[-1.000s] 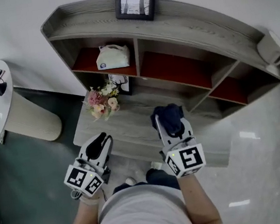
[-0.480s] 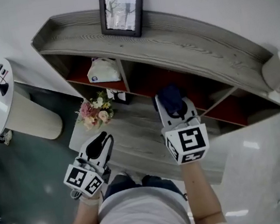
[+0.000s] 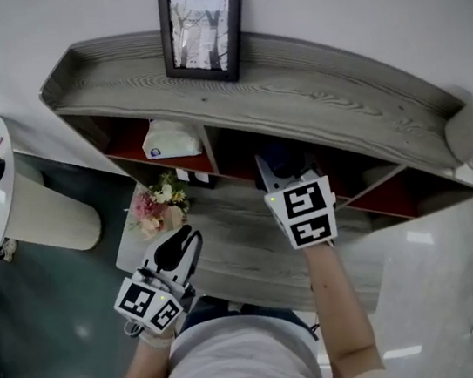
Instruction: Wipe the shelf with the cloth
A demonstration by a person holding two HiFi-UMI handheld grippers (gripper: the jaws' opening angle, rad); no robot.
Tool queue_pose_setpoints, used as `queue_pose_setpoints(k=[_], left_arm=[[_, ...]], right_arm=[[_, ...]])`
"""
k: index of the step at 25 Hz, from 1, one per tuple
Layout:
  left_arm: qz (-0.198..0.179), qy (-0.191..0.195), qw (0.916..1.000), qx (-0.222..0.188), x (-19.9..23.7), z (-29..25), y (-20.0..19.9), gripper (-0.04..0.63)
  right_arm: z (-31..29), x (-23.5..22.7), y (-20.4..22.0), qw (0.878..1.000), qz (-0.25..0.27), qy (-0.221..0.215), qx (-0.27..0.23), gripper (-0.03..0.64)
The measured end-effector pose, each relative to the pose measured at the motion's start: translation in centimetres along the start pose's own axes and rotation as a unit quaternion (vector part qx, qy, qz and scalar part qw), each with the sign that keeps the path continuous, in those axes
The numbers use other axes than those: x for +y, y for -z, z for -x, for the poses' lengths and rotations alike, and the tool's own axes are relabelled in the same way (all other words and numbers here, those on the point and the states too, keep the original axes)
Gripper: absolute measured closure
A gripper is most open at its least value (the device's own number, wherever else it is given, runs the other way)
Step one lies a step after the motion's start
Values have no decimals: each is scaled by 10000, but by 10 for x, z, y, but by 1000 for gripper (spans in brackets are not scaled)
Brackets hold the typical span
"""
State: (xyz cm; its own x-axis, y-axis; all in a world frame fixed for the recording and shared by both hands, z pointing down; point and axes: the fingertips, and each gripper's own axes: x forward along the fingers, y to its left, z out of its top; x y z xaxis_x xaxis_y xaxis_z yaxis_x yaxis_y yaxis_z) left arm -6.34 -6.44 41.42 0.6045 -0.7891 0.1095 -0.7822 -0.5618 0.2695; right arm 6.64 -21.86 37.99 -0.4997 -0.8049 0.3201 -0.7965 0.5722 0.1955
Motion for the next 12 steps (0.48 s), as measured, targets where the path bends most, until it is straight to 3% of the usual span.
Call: queue_pose_setpoints(k=[7, 12], left_arm=[[10, 435, 9990, 79, 12, -15, -4, 502], [12, 600, 9981, 106, 20, -18, -6, 502]], right_arm=[[-18, -5, 38, 9955, 43, 109, 946, 409], [-8, -11, 55, 9915, -103, 222, 1278, 356]])
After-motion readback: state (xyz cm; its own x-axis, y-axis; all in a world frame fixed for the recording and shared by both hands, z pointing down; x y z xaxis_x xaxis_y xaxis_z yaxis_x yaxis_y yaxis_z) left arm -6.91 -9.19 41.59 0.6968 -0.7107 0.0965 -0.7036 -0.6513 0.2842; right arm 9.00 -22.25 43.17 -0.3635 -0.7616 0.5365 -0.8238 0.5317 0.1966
